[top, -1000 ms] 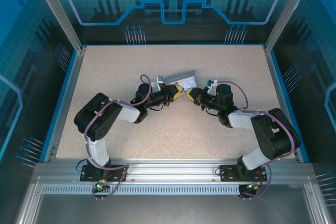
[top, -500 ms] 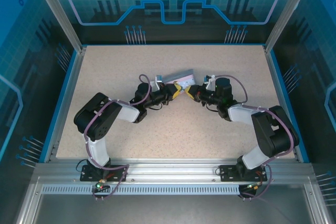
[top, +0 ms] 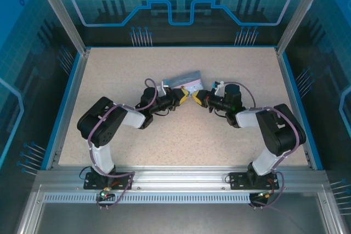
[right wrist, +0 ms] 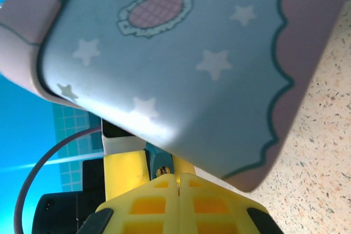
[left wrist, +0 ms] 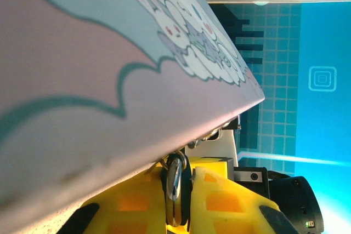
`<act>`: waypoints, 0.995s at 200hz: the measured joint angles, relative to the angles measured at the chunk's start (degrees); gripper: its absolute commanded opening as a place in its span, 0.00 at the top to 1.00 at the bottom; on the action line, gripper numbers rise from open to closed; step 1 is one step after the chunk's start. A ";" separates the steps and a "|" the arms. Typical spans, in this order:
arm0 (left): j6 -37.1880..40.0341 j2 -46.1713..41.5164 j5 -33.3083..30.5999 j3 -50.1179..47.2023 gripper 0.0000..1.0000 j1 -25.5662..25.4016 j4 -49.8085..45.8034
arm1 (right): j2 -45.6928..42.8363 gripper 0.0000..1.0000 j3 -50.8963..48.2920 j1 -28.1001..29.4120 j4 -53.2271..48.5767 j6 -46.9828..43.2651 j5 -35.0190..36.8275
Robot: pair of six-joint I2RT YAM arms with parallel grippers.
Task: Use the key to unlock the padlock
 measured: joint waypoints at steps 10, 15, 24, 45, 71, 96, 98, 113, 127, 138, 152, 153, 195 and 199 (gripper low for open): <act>0.00 0.00 0.02 0.00 1.00 0.00 -0.02 | 0.48 1.00 -0.02 0.00 0.98 1.03 -0.07; 0.00 0.00 0.07 0.00 1.00 -0.02 -0.02 | 0.70 1.00 -0.02 0.00 1.49 1.53 -0.11; 0.00 0.00 0.20 0.00 1.00 -0.13 -0.02 | 0.98 1.00 -0.02 0.00 2.08 2.16 -0.33; 0.00 0.00 0.42 0.00 1.00 -0.17 -0.07 | 1.70 1.00 0.04 -0.55 2.84 2.25 -1.62; -0.02 0.00 0.50 -0.04 1.00 -0.39 -0.20 | 1.84 1.00 0.92 -1.62 1.11 0.31 -4.39; 0.00 0.00 0.46 -0.04 1.00 -0.39 -0.39 | 2.43 1.00 1.49 -1.79 0.72 -0.11 -5.42; 0.00 0.00 0.46 -0.04 1.00 -0.39 -0.39 | 2.43 1.00 1.55 -1.77 0.68 -0.11 -5.42; 0.00 0.00 0.39 -0.04 1.00 -0.37 -0.48 | 2.47 1.00 1.90 -1.25 0.13 -0.26 -4.87; 0.02 0.00 -0.02 -0.04 1.00 -0.33 -0.63 | 2.54 1.00 2.73 -0.07 -0.66 -0.28 -3.37; 0.02 0.00 -0.44 -0.04 1.00 -0.13 -0.63 | 2.62 1.00 3.34 0.39 -1.27 -0.52 -2.21; 0.02 0.00 -1.03 -0.04 1.00 -0.13 -0.63 | 2.62 1.00 3.69 0.48 -2.25 -1.14 -1.40; 0.02 0.00 -1.05 -0.04 1.00 -0.13 -0.63 | 2.62 1.00 3.69 0.48 -2.27 -1.18 -1.36; -0.02 0.37 -1.33 -0.04 1.00 -0.17 -0.55 | 2.64 1.00 3.89 0.87 -2.86 -1.62 -0.61; -0.02 0.46 -1.36 -0.04 1.00 -0.17 -0.52 | 2.64 1.00 3.89 0.94 -3.08 -1.66 -0.33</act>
